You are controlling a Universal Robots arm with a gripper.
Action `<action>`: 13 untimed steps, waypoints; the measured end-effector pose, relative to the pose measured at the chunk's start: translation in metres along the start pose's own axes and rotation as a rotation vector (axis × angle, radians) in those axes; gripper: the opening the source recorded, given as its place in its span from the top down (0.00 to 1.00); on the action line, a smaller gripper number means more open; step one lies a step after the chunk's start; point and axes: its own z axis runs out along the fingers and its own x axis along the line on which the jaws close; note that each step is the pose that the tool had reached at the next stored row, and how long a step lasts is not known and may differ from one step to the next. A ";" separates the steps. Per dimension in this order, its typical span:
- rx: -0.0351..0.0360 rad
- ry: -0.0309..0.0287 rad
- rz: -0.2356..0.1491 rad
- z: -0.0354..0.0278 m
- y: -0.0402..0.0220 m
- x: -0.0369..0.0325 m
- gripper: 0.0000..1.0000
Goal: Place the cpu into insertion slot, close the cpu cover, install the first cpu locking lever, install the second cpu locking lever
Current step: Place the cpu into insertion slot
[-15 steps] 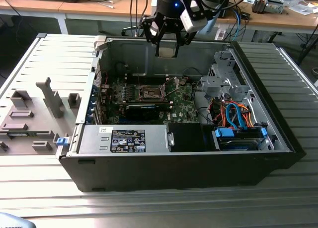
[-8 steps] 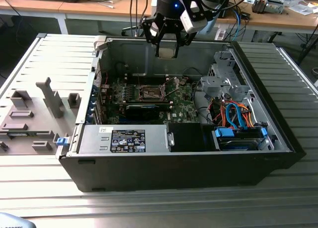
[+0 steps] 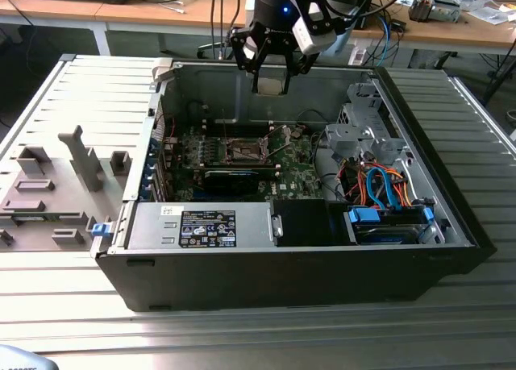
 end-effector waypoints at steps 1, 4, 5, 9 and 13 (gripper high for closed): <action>0.0000 0.0000 0.000 0.0000 0.0000 0.0000 0.46; 0.0000 0.0000 0.000 0.0001 0.0000 0.0000 0.46; 0.0000 0.0000 0.001 0.0001 0.0000 0.0000 0.46; -0.0001 -0.0013 0.018 0.0001 0.0000 0.0000 0.46; 0.0005 -0.0027 0.037 0.0002 0.0000 0.0000 0.46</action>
